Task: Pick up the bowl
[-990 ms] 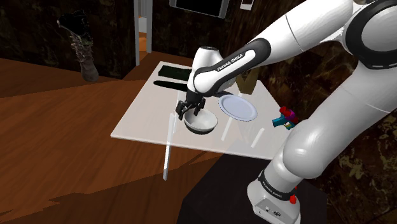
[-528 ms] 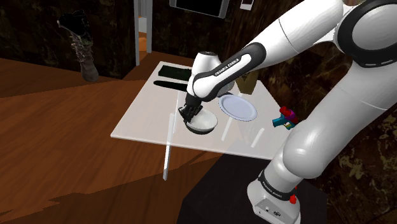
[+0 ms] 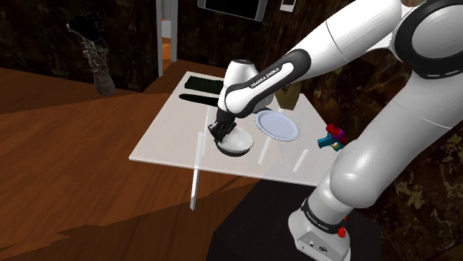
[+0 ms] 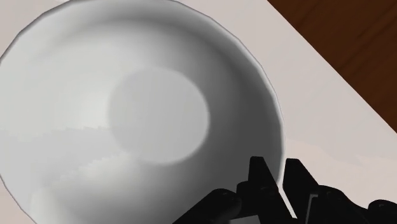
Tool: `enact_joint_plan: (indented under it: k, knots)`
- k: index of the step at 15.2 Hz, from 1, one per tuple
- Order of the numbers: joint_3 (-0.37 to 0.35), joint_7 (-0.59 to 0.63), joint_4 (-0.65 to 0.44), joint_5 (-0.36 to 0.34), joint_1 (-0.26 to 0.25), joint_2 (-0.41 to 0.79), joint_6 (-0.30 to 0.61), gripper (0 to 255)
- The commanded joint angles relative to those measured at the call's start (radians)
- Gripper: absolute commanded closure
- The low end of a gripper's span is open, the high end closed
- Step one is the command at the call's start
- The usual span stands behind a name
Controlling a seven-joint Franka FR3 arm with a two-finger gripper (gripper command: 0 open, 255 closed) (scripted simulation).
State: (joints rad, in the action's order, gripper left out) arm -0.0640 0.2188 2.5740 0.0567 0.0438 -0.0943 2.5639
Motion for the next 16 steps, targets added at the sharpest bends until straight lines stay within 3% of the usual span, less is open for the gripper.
enact_joint_plan:
  k: [1,16]
  knots:
    - [0.0,0.0,-0.006,0.0,0.0,-0.017,-0.024,255]
    - [0.004,0.004,-0.076,-0.001,0.001,-0.148,-0.225,255]
